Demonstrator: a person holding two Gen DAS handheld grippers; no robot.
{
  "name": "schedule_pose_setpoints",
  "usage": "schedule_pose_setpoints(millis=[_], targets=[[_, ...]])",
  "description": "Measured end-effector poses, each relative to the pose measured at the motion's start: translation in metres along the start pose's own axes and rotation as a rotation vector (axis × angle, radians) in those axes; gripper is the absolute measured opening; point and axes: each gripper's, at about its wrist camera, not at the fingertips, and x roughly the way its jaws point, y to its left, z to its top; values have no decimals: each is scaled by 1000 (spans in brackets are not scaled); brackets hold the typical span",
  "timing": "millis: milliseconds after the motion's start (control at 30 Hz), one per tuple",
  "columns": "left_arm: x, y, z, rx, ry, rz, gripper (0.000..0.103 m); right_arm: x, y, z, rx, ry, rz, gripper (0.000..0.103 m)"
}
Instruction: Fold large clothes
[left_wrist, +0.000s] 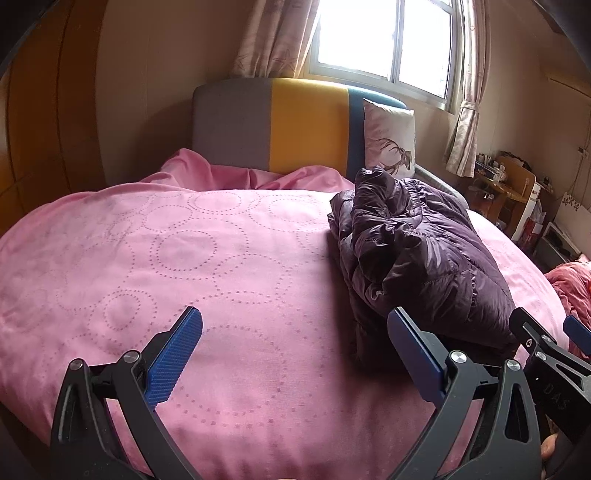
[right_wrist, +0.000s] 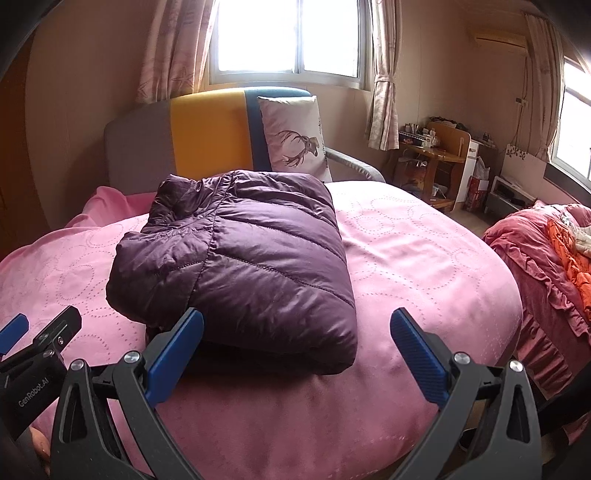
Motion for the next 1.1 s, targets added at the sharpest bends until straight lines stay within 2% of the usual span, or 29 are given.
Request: schedule_pose_setpoints(millis=[1100], targets=[[-12, 10, 0, 7, -24, -1, 99, -11, 12, 1, 6, -11, 46, 101]])
